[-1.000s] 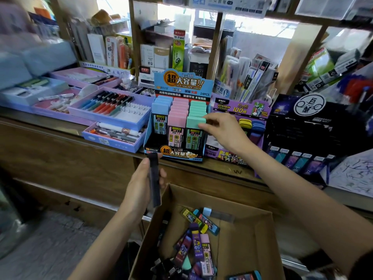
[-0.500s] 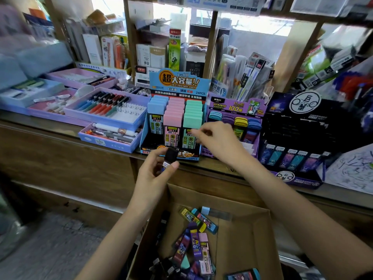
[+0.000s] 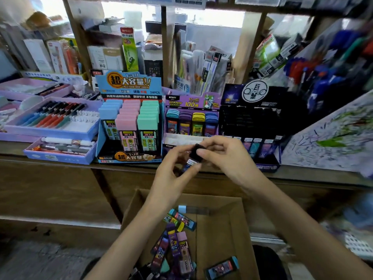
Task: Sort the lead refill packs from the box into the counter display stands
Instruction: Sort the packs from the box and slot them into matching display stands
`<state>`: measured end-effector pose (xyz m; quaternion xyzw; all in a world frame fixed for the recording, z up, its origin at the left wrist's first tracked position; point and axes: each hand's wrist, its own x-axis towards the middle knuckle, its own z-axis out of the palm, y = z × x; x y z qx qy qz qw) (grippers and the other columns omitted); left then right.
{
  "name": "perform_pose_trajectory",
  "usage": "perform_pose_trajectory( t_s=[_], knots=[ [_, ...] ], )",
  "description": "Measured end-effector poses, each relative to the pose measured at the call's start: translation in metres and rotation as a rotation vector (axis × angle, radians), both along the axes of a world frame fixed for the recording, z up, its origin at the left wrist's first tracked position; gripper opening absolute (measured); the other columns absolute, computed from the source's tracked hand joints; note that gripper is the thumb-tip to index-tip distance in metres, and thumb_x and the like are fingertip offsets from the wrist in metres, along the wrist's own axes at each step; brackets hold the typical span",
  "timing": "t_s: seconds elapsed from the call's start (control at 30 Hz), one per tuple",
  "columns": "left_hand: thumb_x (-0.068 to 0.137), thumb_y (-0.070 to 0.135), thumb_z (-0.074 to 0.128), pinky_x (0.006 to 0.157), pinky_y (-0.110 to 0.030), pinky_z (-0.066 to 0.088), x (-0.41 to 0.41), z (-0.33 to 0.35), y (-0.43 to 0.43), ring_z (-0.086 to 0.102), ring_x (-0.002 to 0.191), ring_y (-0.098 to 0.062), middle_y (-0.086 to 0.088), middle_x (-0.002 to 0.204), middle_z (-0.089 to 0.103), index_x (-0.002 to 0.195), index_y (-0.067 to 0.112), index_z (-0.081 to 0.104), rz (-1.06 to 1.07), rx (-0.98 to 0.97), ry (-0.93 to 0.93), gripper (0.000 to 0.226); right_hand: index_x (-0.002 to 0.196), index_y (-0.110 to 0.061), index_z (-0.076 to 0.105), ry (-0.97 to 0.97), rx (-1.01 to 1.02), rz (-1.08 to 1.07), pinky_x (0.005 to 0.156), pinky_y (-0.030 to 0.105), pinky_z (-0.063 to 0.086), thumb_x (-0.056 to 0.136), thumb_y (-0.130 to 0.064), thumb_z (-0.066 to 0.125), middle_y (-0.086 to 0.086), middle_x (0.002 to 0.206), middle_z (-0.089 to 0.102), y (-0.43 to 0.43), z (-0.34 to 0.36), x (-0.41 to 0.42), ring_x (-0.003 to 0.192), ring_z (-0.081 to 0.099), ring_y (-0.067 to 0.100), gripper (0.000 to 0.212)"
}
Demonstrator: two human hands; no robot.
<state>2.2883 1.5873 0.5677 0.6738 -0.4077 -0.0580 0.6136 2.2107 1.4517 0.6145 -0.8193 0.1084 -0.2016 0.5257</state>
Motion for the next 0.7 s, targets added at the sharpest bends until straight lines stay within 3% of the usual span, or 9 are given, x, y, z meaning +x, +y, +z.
perform_pose_trajectory(
  t_s=[0.1,0.17,0.3,0.5,0.6,0.7],
  knots=[
    [0.079,0.046,0.06,0.093,-0.013,0.039,-0.006,0.0,-0.023,0.05,0.111,-0.001,0.005,0.118,0.054,0.126,0.028,0.051,-0.015,0.125,-0.101,0.051,0.081,-0.026,0.065,-0.04,-0.007,-0.11,0.061,0.022,0.055,0.084,-0.011,0.067,0.0,0.077,0.066,-0.038,0.012,-0.023,0.07,0.065,0.008,0.016],
    [0.084,0.045,0.059,0.094,-0.01,0.032,-0.005,-0.002,-0.037,0.043,0.118,-0.003,0.007,0.126,0.048,0.133,0.027,0.046,0.004,0.243,-0.182,0.053,0.081,-0.024,0.065,-0.063,-0.028,-0.177,0.056,0.016,0.051,0.083,-0.009,0.067,0.002,0.076,0.064,-0.068,0.022,-0.04,0.064,0.063,0.003,0.015],
    [0.091,0.039,0.055,0.093,-0.014,0.029,0.003,-0.008,-0.062,0.041,0.125,-0.01,0.003,0.133,0.045,0.136,0.021,0.043,0.058,0.38,-0.291,0.05,0.087,-0.019,0.067,-0.065,-0.182,-0.291,0.061,0.015,0.053,0.084,-0.01,0.066,0.002,0.077,0.063,-0.124,0.04,-0.073,0.066,0.061,0.003,0.01],
    [0.091,0.039,0.054,0.099,-0.036,0.038,0.012,-0.013,-0.088,0.047,0.12,-0.021,-0.003,0.127,0.051,0.133,0.014,0.046,0.155,0.467,-0.431,0.05,0.089,-0.025,0.062,-0.023,-0.415,-0.43,0.068,0.028,0.053,0.087,-0.015,0.065,-0.004,0.079,0.061,-0.173,0.042,-0.092,0.068,0.06,0.011,0.011],
    [0.089,0.042,0.055,0.101,-0.037,0.032,0.012,-0.018,-0.096,0.048,0.118,-0.024,-0.006,0.122,0.055,0.129,0.012,0.049,0.217,0.551,-0.544,0.049,0.097,-0.022,0.063,0.028,-0.466,-0.363,0.072,0.018,0.05,0.088,-0.014,0.064,-0.008,0.08,0.061,-0.176,0.032,-0.089,0.07,0.059,0.0,0.012],
    [0.088,0.045,0.056,0.103,-0.039,0.03,0.012,-0.022,-0.1,0.048,0.118,-0.026,-0.007,0.122,0.056,0.128,0.011,0.049,0.273,0.61,-0.606,0.053,0.103,-0.02,0.066,0.053,-0.511,-0.31,0.066,0.003,0.043,0.087,-0.013,0.064,-0.018,0.081,0.061,-0.172,0.029,-0.088,0.075,0.06,-0.005,0.017]
  ],
)
